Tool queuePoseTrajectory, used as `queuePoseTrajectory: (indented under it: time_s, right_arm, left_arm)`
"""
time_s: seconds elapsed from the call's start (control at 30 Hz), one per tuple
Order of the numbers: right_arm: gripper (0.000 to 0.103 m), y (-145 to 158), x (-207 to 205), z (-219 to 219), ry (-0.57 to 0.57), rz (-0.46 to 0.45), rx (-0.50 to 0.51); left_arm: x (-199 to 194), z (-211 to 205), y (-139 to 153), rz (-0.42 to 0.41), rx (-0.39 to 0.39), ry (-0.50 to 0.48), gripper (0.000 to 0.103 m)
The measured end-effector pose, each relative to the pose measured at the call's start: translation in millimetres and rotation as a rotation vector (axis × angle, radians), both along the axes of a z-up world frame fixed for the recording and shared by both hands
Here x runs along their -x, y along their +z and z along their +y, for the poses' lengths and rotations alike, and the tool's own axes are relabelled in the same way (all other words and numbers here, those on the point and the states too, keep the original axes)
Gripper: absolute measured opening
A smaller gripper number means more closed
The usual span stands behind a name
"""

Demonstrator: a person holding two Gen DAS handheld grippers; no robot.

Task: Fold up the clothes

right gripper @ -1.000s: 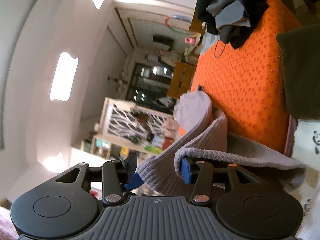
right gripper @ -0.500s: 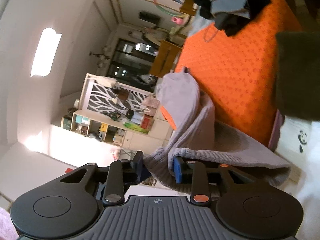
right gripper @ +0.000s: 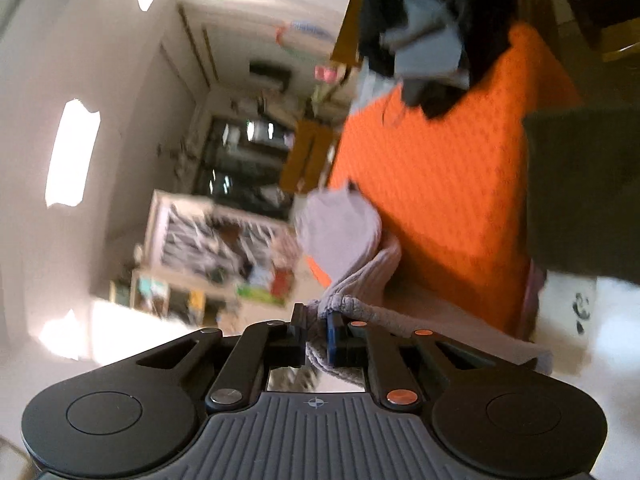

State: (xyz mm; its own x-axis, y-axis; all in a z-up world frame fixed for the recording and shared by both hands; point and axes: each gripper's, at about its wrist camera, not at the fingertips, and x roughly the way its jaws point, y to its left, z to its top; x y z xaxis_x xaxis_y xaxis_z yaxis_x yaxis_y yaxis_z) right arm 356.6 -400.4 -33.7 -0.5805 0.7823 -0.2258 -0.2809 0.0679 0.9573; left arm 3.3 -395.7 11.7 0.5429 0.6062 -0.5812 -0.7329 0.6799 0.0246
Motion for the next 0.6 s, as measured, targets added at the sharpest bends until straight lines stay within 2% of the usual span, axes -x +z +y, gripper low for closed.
queuePoseTrajectory:
  time_s: [0.13, 0.3, 0.37, 0.43, 0.6]
  right_arm:
    - [0.011, -14.5, -40.4, 4.8, -0.131, 0.078, 0.077]
    - [0.011, -68.7, -77.1, 21.6, -0.259, 0.148, 0.276]
    - [0.012, -86.3, -84.9, 29.4, -0.276, 0.17, 0.331]
    - [0.012, -87.8, -85.3, 35.1, -0.269, 0.17, 0.338]
    - [0.011, -50.2, -72.7, 43.3, -0.182, 0.095, 0.259]
  left_arm:
    - [33.8, 27.9, 5.6, -0.052, 0.046, 0.194, 0.085]
    - [53.0, 50.8, 10.1, -0.115, 0.086, 0.335, 0.085]
    - [51.4, 53.2, 7.6, -0.114, 0.095, 0.344, 0.085]
    - [43.5, 54.4, 2.5, -0.104, 0.093, 0.338, 0.085]
    - [10.9, 34.0, -16.0, -0.096, 0.059, 0.298, 0.086]
